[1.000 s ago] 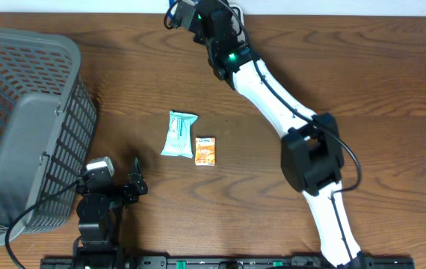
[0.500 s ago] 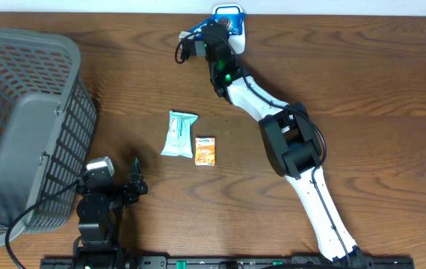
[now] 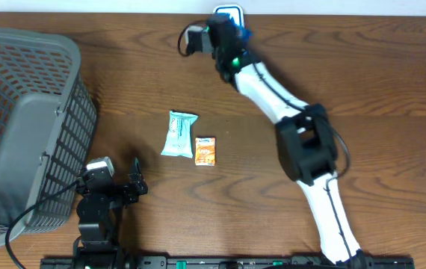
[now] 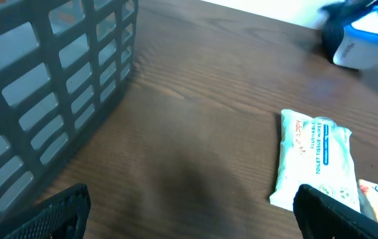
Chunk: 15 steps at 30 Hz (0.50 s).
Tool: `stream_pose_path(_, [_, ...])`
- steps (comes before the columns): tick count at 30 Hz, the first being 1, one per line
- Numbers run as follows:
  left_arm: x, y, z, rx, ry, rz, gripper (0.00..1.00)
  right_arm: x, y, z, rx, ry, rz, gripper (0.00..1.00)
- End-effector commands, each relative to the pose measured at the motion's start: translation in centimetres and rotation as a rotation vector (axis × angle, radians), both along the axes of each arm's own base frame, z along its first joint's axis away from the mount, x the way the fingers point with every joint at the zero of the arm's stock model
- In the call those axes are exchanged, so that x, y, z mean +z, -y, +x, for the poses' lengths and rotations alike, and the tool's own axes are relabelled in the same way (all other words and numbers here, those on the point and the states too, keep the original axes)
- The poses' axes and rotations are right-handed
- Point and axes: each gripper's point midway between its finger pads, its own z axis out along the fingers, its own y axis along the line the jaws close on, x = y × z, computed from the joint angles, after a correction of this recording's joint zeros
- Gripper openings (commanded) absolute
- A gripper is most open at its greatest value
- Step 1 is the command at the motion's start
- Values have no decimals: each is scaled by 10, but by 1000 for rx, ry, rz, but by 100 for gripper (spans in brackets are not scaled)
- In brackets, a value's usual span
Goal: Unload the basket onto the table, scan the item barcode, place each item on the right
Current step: 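Carry the Oreo packet to the right edge and release it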
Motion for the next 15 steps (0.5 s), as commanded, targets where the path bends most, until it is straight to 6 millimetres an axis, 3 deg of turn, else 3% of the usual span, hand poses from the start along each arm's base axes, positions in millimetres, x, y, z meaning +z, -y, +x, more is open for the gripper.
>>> stream_pose_path(1, [-14,-3,-3,13,-31,13,98,118,27,-23,-153,66,255,1])
stream_pose_path(3, [-14,-3,-3,13,-32,13,98,125,41,-48,-199,-24,260,1])
stream_pose_path(7, [-14,-3,-3,13,-32,13,97,120,83,-97,-331,-210,248,1])
stream_pose_path(10, [-14,-3,-3,13,-32,13,98,114,125,-123,-536,-311,358,1])
stream_pose_path(15, [-14,-3,-3,13,-32,13,98,86,218,-150,-918,-422,447,1])
